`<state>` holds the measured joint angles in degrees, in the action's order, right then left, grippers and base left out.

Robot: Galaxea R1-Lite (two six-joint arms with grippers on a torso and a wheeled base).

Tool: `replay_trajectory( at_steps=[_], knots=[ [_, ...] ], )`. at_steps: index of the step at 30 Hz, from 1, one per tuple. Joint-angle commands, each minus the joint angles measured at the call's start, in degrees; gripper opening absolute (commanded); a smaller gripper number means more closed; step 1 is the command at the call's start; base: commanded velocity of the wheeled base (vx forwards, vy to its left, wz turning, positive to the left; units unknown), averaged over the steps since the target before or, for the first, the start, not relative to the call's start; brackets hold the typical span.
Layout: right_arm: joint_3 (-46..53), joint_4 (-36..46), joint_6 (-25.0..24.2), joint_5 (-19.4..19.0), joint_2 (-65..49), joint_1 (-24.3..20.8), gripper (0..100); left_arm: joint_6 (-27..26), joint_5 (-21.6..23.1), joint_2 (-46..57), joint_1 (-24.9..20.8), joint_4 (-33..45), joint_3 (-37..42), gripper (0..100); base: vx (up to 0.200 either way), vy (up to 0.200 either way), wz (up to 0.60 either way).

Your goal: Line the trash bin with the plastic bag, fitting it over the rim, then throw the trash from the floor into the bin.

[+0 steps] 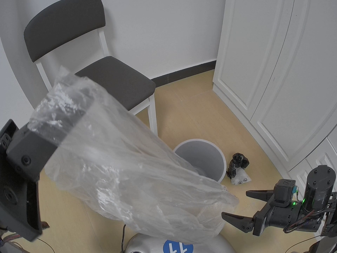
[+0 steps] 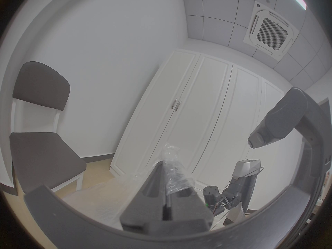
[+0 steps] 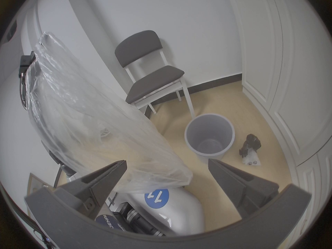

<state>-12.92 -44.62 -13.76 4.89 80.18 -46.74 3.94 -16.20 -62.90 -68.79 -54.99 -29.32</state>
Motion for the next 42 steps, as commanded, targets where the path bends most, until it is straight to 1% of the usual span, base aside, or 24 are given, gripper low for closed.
replay_trajectory(
  at_steps=[1,2,3,5,8,11,13,15,17,30,42],
  knots=[
    [-0.53,-2.4,-1.62,0.91,3.32,-0.37,100,0.02,0.03,0.06,-0.11,-0.03,0.05,0,0.0,0.0,0.0],
    [-0.44,-5.3,-2.67,1.88,4.02,-0.37,100,0.02,-0.06,0.06,-0.11,-0.03,0.05,0,0.0,0.0,0.0],
    [-0.44,-6.1,-2.85,2.14,4.29,-0.37,100,0.02,-0.06,0.06,-0.11,-0.03,0.05,0,0.0,0.0,0.0],
    [-0.17,-12.69,-3.29,4.87,6.57,-0.37,100,0.02,-0.06,0.06,-0.11,-0.12,0.14,0,0.0,0.0,0.0],
    [-0.09,-18.4,-3.29,7.94,9.82,-0.37,100,-0.07,-0.06,0.15,-0.11,-0.29,0.14,0,0.0,0.0,0.0],
    [-0.61,-21.83,-3.38,10.76,13.25,0.16,100,-0.07,-0.06,0.15,-0.11,-0.38,0.14,0,0.0,0.0,0.0],
    [-1.14,-25.08,-3.9,11.72,15.01,0.33,100,-0.07,-0.06,0.15,-0.2,-0.38,0.14,0,0.0,0.0,0.0],
    [-1.05,-27.01,-4.25,11.81,15.54,0.33,100,-0.07,-0.06,0.15,-0.11,-0.47,0.14,0,0.0,0.0,0.0],
    [-0.09,-30.88,-4.61,11.72,16.59,0.33,100,-0.07,-0.06,0.15,-0.2,-0.56,0.05,0,0.0,0.0,0.0],
    [2.02,-31.06,-3.99,11.37,20.28,2.62,100,-0.42,-0.06,1.82,-0.11,-0.56,-0.21,0,0.0,0.0,0.0],
    [2.46,-30.88,-3.81,11.46,20.55,2.79,100,-0.77,0.03,2.61,-0.11,-0.56,-0.3,0,0.0,0.0,0.0]
  ],
)
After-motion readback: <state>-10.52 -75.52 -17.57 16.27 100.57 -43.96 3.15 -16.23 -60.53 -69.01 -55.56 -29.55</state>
